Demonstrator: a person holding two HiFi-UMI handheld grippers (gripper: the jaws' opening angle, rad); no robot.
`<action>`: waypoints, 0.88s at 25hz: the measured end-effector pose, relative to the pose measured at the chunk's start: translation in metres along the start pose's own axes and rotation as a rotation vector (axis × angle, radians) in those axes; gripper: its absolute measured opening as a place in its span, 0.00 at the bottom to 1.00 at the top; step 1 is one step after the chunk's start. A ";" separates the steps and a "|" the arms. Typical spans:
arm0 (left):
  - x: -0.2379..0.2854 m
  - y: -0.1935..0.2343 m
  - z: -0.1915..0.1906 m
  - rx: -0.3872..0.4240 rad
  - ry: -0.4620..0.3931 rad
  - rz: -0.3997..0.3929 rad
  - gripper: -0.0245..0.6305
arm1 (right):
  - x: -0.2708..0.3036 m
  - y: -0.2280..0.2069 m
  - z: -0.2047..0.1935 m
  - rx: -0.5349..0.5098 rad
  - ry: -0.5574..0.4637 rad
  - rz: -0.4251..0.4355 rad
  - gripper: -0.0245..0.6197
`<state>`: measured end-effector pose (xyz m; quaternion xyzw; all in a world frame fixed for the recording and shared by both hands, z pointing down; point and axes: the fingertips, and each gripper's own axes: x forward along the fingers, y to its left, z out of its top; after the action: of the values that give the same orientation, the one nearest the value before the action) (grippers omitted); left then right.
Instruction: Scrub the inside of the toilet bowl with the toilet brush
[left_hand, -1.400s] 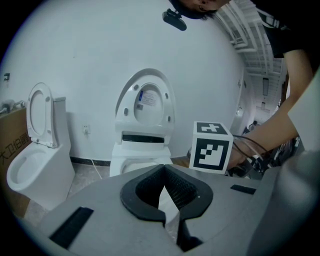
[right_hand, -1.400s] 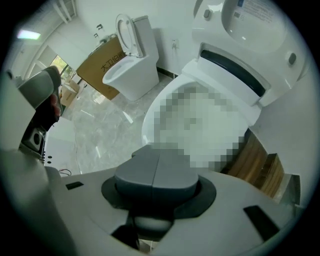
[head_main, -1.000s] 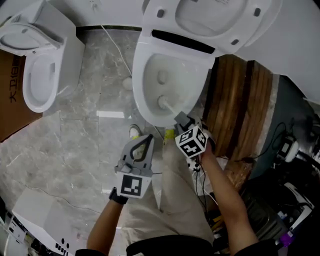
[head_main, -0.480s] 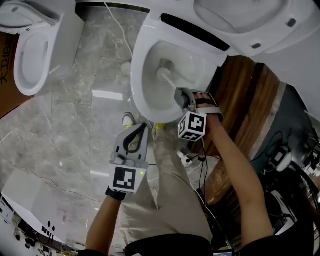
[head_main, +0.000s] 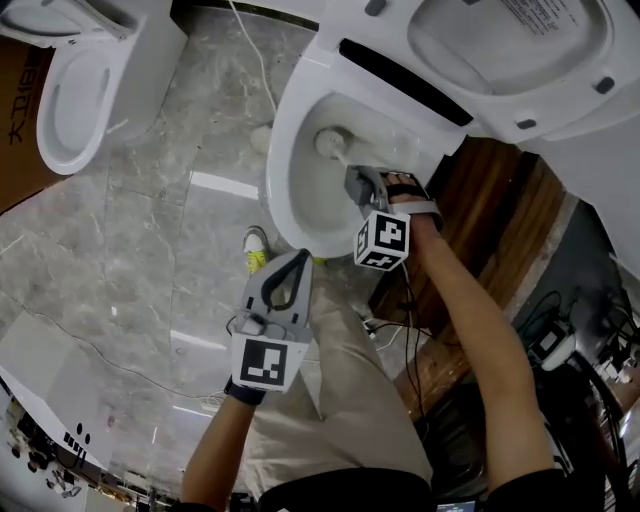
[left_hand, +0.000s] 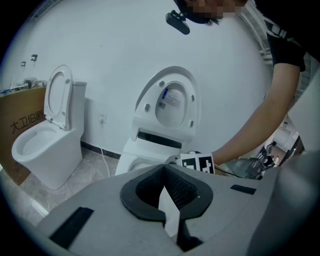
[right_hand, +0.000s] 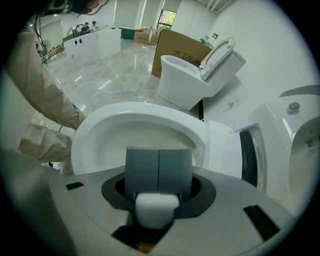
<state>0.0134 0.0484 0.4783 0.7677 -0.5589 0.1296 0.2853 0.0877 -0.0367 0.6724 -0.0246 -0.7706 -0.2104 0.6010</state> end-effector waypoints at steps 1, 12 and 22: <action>0.001 -0.002 -0.001 0.016 0.008 -0.007 0.07 | 0.001 -0.005 -0.002 0.006 -0.001 -0.012 0.28; 0.009 -0.033 -0.008 0.061 0.049 -0.046 0.07 | 0.001 -0.038 -0.024 0.064 0.072 -0.129 0.28; 0.008 -0.039 -0.006 0.091 0.052 -0.077 0.07 | -0.003 -0.029 -0.057 0.148 0.210 -0.135 0.28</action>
<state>0.0529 0.0541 0.4759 0.7972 -0.5150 0.1635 0.2693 0.1322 -0.0823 0.6715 0.0939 -0.7168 -0.1945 0.6630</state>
